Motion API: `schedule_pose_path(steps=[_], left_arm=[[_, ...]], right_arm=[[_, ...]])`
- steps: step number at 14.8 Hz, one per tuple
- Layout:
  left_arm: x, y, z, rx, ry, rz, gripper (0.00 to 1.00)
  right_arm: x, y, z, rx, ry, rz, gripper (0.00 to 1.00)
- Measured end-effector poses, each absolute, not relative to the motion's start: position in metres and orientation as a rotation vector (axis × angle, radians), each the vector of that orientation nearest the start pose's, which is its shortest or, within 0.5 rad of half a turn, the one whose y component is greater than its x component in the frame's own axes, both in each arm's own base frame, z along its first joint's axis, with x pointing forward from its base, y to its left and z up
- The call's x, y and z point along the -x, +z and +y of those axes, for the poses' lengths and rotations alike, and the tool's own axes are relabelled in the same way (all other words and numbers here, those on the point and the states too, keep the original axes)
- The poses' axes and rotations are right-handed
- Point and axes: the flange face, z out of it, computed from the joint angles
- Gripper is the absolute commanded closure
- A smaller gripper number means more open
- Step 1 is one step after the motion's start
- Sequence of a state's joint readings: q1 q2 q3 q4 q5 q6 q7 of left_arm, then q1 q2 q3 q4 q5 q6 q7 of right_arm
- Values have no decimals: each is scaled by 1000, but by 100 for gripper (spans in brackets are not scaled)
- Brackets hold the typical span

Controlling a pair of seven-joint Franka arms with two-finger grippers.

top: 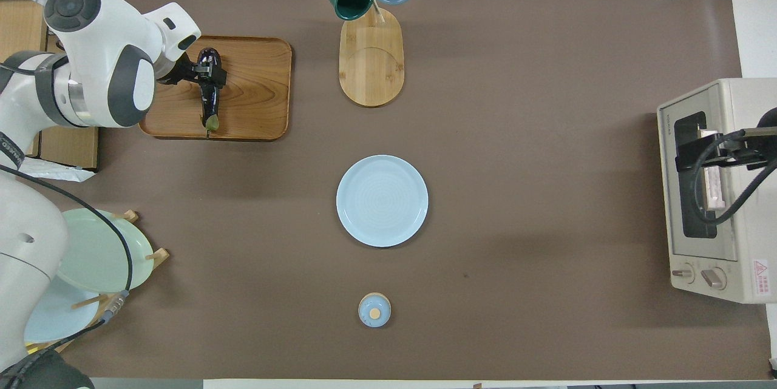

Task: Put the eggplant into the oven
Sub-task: 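Reach the left gripper down and grasp the purple eggplant on the tray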

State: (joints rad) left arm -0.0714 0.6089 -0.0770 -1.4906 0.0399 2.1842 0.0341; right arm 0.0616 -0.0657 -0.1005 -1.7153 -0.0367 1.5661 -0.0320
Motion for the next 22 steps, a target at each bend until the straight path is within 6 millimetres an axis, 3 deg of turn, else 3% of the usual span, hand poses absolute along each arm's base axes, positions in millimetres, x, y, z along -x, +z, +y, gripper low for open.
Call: schedule_pose_path(steps=[4,6,10,11,14,16,18,21,22], left_arm=[[-708,311,-97,3140,-151,305,13],[-708,310,-97,3140,-152,306,34],[-708,310,-98,3140,-150,309,91],[-707,310,-98,3140,-143,309,100],[-707,315,-98,3150,-99,300,100],[-707,332,-100,3190,-85,266,100],[-700,366,-102,3238,-58,220,100],[-671,433,-119,3262,36,162,100],[-657,451,-136,3260,56,140,100]], right_arm=[[-529,592,-26,3166,135,8,0],[-529,592,-26,3166,135,8,0],[-529,592,-26,3166,135,8,0],[-529,592,-26,3166,135,8,0],[-529,592,-26,3166,135,8,0],[-529,592,-26,3166,135,8,0],[-529,592,-26,3166,135,8,0],[-529,592,-26,3166,135,8,0],[-529,592,-26,3166,135,8,32]])
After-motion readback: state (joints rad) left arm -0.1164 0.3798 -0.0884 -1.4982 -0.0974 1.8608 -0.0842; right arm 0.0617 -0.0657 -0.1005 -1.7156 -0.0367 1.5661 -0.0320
